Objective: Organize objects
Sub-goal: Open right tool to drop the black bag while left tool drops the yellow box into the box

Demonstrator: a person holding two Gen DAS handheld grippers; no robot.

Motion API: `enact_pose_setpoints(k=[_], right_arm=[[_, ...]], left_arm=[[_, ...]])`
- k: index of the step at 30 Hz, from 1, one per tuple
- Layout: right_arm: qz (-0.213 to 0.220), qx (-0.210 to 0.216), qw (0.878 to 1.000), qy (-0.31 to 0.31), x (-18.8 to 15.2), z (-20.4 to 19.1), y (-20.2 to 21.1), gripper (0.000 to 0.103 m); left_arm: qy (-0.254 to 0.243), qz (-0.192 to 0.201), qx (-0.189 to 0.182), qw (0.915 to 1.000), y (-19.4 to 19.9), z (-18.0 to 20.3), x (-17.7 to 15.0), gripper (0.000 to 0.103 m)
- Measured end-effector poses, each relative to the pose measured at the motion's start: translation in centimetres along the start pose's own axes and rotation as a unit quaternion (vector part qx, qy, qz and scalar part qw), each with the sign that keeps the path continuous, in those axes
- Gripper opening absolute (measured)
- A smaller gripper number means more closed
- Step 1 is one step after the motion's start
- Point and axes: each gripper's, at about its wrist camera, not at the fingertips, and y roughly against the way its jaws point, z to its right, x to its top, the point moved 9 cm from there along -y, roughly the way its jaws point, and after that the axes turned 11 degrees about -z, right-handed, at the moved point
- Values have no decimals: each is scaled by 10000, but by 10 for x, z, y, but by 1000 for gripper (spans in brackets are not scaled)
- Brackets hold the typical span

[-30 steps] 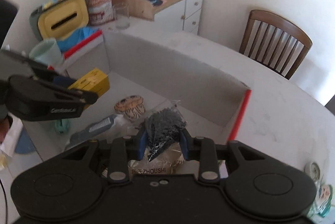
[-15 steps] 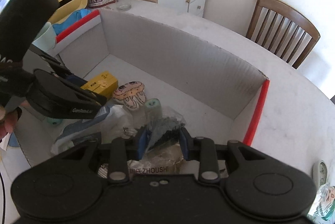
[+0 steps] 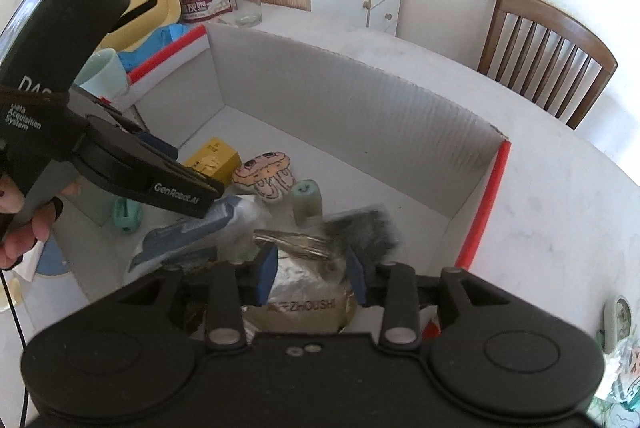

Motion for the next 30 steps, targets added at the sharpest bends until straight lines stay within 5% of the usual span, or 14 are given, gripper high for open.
enact_pose_setpoints(k=[6,10,17,30], right_arm=[[212,72,9997,-26,-4,-3,20,40],[357,76,9993,-36,-7,-4,35,59],[647,115,9978,-32,-17,-7,66,62],[1074,296,9936,-187,-45,-5,123,78]], left_arm=[[21,318,-48,9995,27,8,-3,56],[20,550,-71,9985,44,8,-6,56],[73,923,-182,9955,76,14,-21,56],[-182,1659,-141,9859,134,48,-55,74]])
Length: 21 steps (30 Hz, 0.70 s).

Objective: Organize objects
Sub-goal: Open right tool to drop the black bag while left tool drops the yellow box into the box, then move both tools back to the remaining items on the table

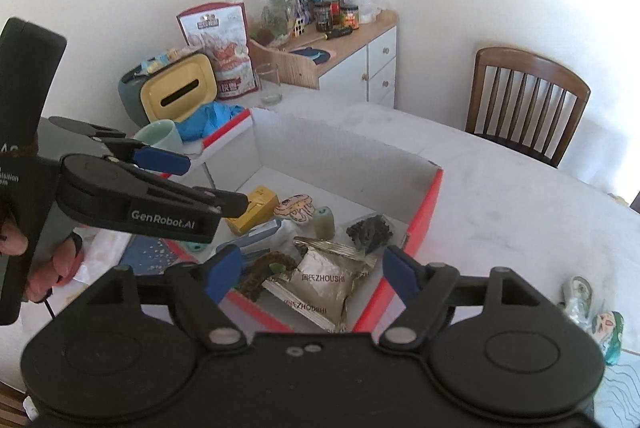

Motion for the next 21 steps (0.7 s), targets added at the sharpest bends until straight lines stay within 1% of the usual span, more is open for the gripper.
enact_pose_setpoints(k=[3,7,11,16,21], right_arm=[[66,36,10000,-13,-6,1,14,80],[199,67,9998,-55,-13,4,34,85],[307,94,9994,-155,-21,12,52,87],[488,6,9986,-213,-31,27,71,96],[605,-133,9977,-290,-43,47,87,100]], left_arm=[[-30,118,-50,9999,12,9,-2,77],[-39,282,-117,9995,26,20,-2,82],[-6,381,-217,9990,38,33,-4,83],[-120,532,-239,9982,49,52,-4,85],[-125,629,-326,9974,54,72,-5,86]])
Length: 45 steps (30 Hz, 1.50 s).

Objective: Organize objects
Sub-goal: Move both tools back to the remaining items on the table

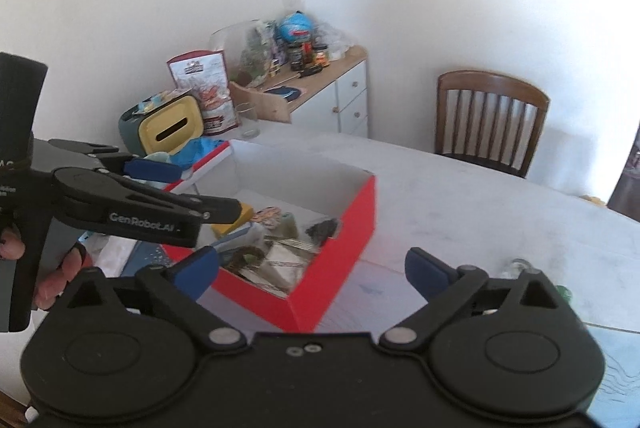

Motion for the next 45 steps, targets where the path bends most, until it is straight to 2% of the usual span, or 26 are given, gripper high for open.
enact_pose_setpoints(k=[2,4,5,13,17,21,25,30,34,36,45], right_arm=[[50,-30,10000,-41,-3,8,7,101],[106,-64,9999,-99,-6,18,14,101],[125,-78,9998,-121,-8,23,16,101],[173,-276,9988,-364,-30,71,33,101],[166,-401,9975,-558,-44,102,40,101],[140,-549,9960,-692,-62,135,45,101],[109,-641,9944,-837,-79,167,51,101],[60,-791,9919,-988,-96,206,53,101],[8,-837,9907,-1074,-103,229,50,101],[-46,-850,9904,-1091,-106,239,45,101],[-236,-828,9902,-1101,-104,266,13,100]], left_arm=[[16,1,-109,9999,0,9,0,89],[44,5,-200,9998,-1,19,-1,100],[53,7,-272,9996,-2,24,-1,102],[84,38,-655,9978,-16,70,-2,103],[-118,48,-648,9978,-26,96,-3,103],[-250,-20,-913,9955,-33,127,-4,103],[-347,44,-1025,9941,-40,156,0,103],[-450,213,-910,9946,-56,185,7,103],[-721,373,-433,9958,-73,203,9,103],[-792,368,-320,9957,-82,210,8,103],[-672,25,-525,9964,-132,232,7,103]])
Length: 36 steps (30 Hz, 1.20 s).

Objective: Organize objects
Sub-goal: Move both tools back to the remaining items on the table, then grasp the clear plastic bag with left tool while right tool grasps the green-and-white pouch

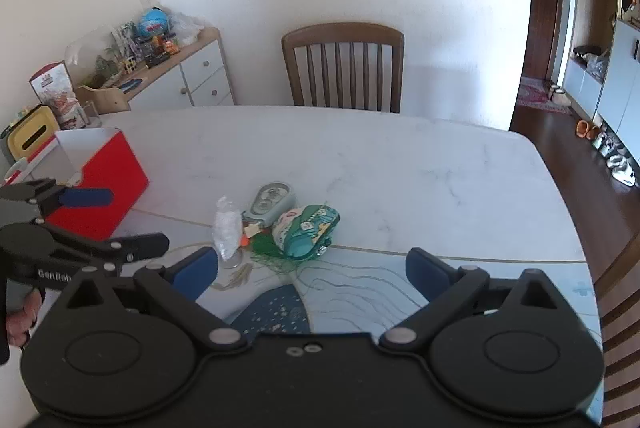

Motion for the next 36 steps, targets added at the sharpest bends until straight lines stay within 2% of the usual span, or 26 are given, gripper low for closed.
enact_pose_setpoints(k=[10,27,29,32,36], right_arm=[[-301,99,9995,-34,14,10,-54,96],[-615,602,9932,-790,34,8,-120,80],[-665,690,9912,-914,34,7,-125,77],[-719,824,9887,-1021,34,6,-131,72],[-744,862,9878,-1062,34,4,-134,65]], left_arm=[[262,-325,157,9990,-52,-7,3,103],[624,-582,-334,9958,-96,-3,6,101],[632,-565,-374,9957,-97,-2,8,99],[635,-615,-488,9949,-100,1,9,85],[648,-674,-629,9936,-102,3,10,61]])
